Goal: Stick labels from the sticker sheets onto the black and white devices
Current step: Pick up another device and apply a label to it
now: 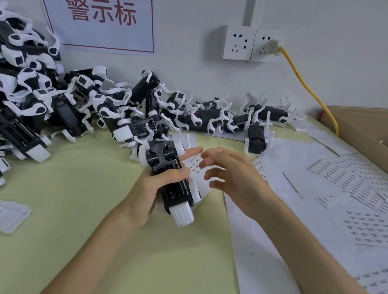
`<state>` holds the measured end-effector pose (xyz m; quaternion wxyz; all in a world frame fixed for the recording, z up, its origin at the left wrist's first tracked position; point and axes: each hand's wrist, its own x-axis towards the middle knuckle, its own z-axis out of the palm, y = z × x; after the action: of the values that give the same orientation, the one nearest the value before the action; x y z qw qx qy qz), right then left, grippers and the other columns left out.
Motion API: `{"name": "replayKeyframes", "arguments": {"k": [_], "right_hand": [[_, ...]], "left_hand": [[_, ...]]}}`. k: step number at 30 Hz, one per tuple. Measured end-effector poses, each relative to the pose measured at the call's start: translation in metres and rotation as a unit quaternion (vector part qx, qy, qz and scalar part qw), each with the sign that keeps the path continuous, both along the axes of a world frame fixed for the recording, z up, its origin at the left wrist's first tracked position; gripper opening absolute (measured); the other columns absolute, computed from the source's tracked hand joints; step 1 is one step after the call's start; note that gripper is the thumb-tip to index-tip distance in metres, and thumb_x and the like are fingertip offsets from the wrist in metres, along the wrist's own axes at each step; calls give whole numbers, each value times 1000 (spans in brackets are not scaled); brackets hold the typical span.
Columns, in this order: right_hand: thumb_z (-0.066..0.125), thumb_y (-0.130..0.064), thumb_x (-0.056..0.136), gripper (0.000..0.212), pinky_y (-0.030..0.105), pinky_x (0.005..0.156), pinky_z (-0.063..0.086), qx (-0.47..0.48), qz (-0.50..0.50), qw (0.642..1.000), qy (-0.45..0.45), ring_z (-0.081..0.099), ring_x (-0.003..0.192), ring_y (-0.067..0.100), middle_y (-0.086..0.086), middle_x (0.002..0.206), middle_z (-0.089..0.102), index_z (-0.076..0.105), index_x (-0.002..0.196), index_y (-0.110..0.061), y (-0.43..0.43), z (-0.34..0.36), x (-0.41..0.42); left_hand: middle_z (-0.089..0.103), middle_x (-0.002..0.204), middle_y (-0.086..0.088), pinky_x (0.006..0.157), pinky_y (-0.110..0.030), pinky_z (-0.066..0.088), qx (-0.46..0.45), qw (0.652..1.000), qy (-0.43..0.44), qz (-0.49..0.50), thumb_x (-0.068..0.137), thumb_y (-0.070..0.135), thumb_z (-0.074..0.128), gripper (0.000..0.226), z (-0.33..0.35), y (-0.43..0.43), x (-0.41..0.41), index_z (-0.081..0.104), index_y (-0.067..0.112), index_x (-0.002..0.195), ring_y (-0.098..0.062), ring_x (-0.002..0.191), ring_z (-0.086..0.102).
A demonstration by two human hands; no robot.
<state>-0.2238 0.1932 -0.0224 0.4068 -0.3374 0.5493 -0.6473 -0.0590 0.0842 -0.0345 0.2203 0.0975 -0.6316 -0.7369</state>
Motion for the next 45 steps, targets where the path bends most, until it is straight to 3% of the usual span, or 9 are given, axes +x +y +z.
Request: {"name": "replayKeyframes", "arguments": {"k": [3,9,14,18,23,27,30,36,45], "right_hand": [[62,-23,100,16,26,66,48,3,18,1000,-17,62,71,15,2,89,69,75,96,-15,0,0,1],[68,-19,96,31,24,65,48,16,-8,1000,-8,60,69,13,1,87,67,69,116,4,0,1,0],[75,-18,91,10,22,63,49,15,-60,998,32,60,66,11,-2,77,67,74,85,-10,1,2,1],[76,-15,90,15,20,59,48,-22,-130,984,120,58,60,9,-4,68,66,74,75,-17,0,0,4],[72,-13,93,10,23,59,46,-40,-146,981,118,57,59,12,-3,68,67,74,83,-15,0,2,3],[66,-13,95,14,25,65,48,-45,-92,989,104,64,70,14,0,82,74,72,105,-20,2,7,6],[74,-27,85,45,31,81,53,-37,-57,979,191,69,92,13,-1,105,74,60,128,-28,2,3,12],[88,-33,72,97,24,97,46,-46,2,930,364,54,122,5,-19,130,53,30,150,-37,0,-12,22],[80,-39,76,77,38,96,54,-139,-119,950,251,69,106,21,0,112,73,42,143,-35,-2,-7,22]], "left_hand": [[66,78,4,83,-37,54,-16,1000,-14,17,73,42,72,51,-4,-2,-1,71,40,125,-24,85,66],[73,84,-5,70,-29,55,-42,998,-41,24,75,40,74,48,-6,-2,-2,73,30,121,-23,80,71],[76,85,-13,51,-16,47,-64,995,-67,44,73,38,75,25,-4,2,0,77,26,95,-16,70,71],[74,85,4,46,-19,47,-70,993,-60,70,70,45,78,48,-4,5,-2,75,37,117,-10,72,67],[75,105,12,74,-19,56,-73,992,-39,91,70,57,72,49,-1,1,-2,72,48,119,-6,101,69],[76,102,2,68,-28,53,-28,989,-50,136,74,60,71,46,0,1,-4,77,34,112,-17,98,69],[74,100,-4,59,-24,53,52,987,-37,147,77,57,76,48,3,-2,-4,76,20,108,-17,90,67],[72,122,-13,82,-30,53,112,986,-8,122,76,59,66,61,7,-6,-4,71,14,117,-20,100,67],[70,127,-5,102,-44,44,16,999,34,-16,87,36,65,41,7,-6,2,70,23,126,-21,118,63]]}}
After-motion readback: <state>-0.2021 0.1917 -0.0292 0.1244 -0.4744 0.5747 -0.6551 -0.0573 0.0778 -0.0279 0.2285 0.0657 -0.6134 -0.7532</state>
